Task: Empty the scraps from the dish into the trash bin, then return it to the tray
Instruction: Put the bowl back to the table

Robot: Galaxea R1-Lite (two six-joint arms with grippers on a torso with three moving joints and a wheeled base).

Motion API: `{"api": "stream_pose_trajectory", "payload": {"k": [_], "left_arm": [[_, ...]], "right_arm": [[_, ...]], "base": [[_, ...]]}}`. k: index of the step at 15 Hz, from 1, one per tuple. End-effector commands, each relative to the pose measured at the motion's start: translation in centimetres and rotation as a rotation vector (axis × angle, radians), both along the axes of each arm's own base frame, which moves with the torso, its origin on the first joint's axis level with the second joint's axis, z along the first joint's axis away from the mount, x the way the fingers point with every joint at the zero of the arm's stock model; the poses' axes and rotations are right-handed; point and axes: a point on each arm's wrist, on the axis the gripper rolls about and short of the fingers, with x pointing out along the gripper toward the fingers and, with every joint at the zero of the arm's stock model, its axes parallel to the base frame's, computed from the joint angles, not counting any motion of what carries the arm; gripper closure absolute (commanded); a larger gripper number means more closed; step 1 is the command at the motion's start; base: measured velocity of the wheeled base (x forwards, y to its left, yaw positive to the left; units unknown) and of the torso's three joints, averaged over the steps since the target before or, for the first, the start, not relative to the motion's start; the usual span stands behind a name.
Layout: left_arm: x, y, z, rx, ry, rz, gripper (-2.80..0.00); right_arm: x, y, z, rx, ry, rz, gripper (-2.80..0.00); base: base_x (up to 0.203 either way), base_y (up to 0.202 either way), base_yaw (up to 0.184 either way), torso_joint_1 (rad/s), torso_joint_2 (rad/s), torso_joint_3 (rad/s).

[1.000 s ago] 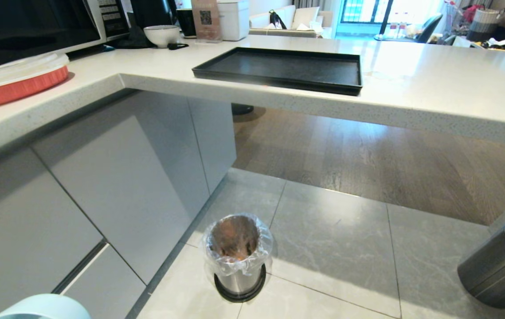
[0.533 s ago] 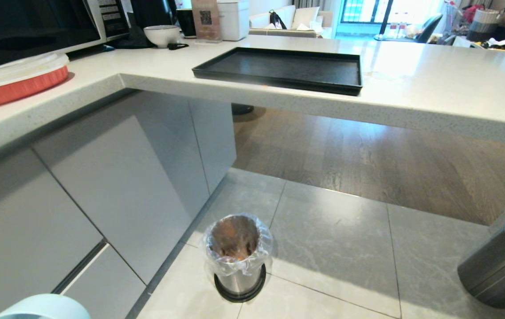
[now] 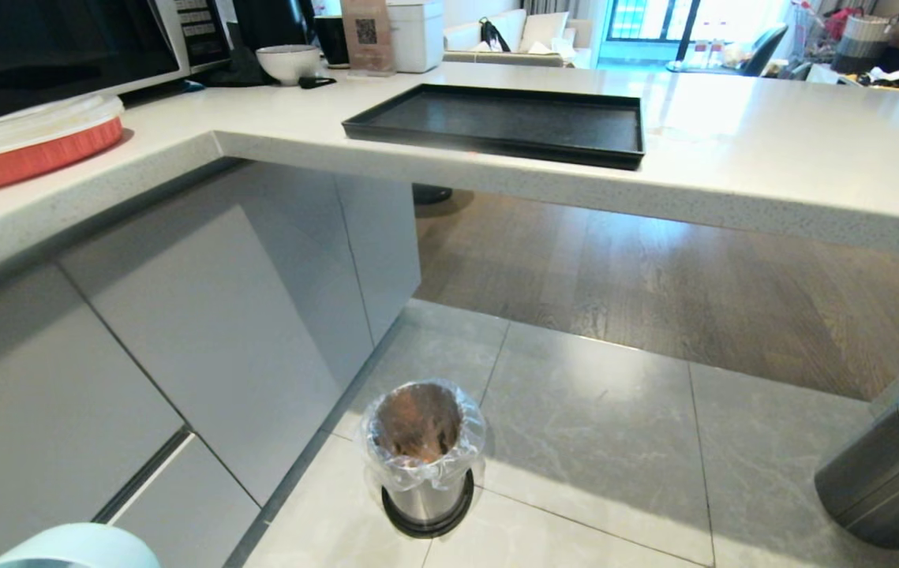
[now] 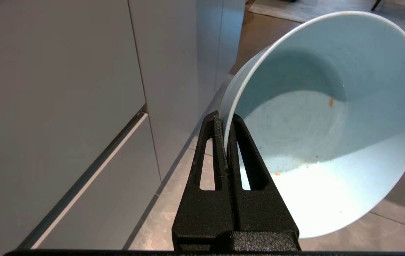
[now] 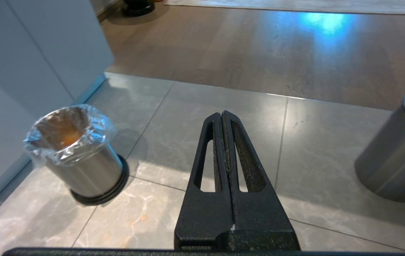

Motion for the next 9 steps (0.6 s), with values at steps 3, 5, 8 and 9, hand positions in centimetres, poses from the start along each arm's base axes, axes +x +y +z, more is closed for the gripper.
{"api": "stream_pose_trajectory", "payload": {"k": [3, 5, 8, 9], "left_arm": [[0.01, 0.00, -0.02, -0.001, 0.001, 0.001, 0.00], [0.01, 0.00, -0.02, -0.001, 0.001, 0.001, 0.00], [0.01, 0.00, -0.02, -0.001, 0.001, 0.001, 0.00], [0.01, 0.00, -0.02, -0.001, 0.001, 0.001, 0.00]], "right_arm": [[-0.01, 0.00, 0.01, 0.001, -0.001, -0.001, 0.00], [0.00, 0.00, -0.01, 0.001, 0.000, -0.001, 0.00], [0.00, 0.00, -0.01, 0.001, 0.000, -0.001, 0.00], [0.00, 0.00, 0.00, 0.001, -0.001, -0.001, 0.00]], "base": [[0.000, 0.000, 0.000, 0.000, 0.00, 0.000], [0.000, 0.000, 0.000, 0.000, 0.00, 0.000], [0.000, 0.000, 0.000, 0.000, 0.00, 0.000], [0.000, 0.000, 0.000, 0.000, 0.00, 0.000]]}}
